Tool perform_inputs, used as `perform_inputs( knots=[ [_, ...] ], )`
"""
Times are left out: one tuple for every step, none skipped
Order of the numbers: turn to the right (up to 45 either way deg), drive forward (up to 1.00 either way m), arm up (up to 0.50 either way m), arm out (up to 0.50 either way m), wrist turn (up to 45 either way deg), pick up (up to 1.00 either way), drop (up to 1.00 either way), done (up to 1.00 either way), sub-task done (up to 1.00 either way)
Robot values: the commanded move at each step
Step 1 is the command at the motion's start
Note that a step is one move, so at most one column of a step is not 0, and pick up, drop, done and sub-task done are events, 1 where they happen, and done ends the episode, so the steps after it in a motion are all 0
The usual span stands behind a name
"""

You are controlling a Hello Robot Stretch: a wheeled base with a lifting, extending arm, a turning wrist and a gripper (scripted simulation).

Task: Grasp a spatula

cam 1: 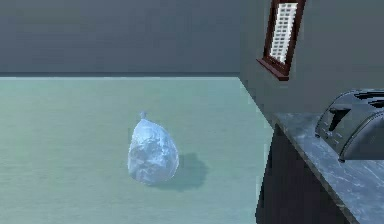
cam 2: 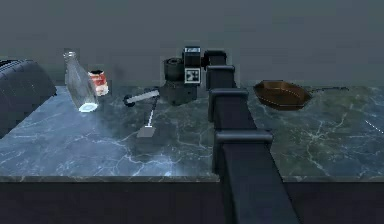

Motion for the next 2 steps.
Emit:
perform_inputs(
  knots=[
    [0.0,0.00,-0.14,0.00,0.0,0.00,0.00,0.00,0.00],
    [0.0,0.00,0.00,0.00,0.0,1.00,0.00,0.00,0.00]
  ],
)
